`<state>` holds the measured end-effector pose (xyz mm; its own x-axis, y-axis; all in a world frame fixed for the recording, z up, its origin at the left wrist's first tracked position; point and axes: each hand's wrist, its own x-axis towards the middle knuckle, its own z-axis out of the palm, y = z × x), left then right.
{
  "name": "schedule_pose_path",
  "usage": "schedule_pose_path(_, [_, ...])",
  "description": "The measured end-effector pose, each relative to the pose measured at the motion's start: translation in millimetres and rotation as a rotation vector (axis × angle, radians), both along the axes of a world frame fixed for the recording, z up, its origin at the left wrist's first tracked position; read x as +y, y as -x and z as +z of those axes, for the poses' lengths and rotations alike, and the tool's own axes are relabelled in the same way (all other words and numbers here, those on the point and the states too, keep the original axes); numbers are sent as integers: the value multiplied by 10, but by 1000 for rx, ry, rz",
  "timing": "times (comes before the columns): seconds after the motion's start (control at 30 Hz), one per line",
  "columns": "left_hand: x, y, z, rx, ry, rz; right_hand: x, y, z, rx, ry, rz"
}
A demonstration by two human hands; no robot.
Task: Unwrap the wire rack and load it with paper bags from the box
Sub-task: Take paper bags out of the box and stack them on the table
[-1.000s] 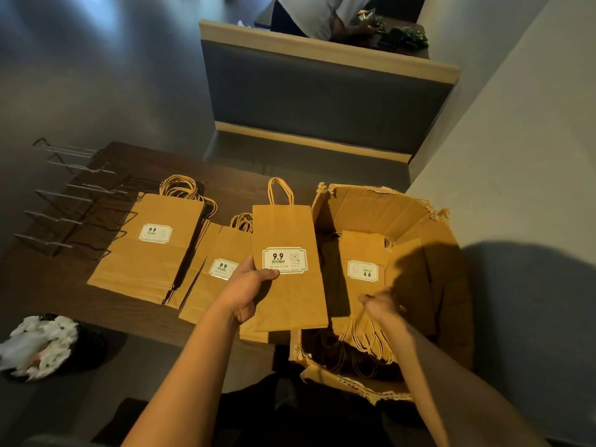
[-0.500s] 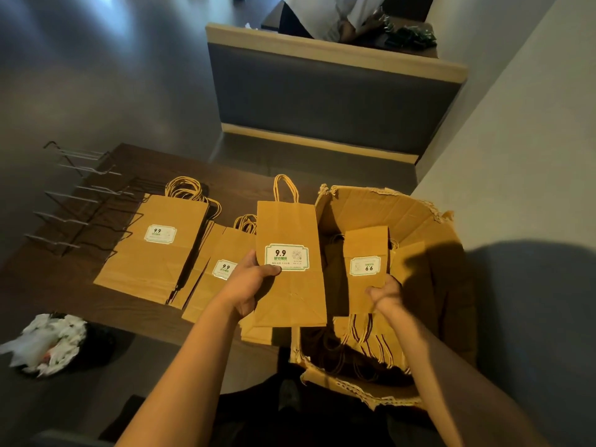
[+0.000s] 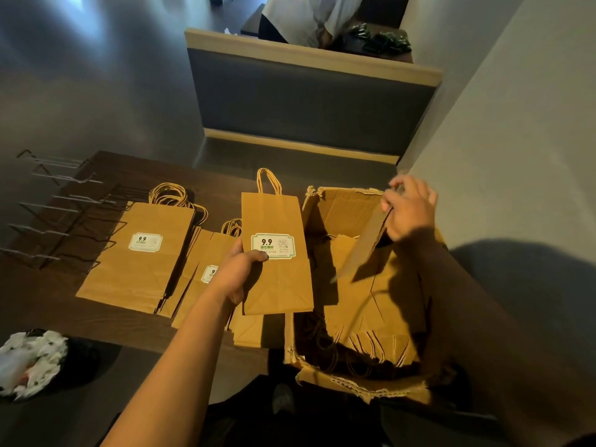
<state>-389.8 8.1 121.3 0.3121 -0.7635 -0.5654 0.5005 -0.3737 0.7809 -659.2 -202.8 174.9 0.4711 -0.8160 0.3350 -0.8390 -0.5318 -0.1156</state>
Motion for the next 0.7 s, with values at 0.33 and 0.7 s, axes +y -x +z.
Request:
schedule_pose_path(0.33, [19,66,206,-104,76,-184,992,-1302,273,210,47,495])
schedule_pose_path(0.7, [336,-170,-40,-82,43,-373,1196,-1780,-416,220,9,620])
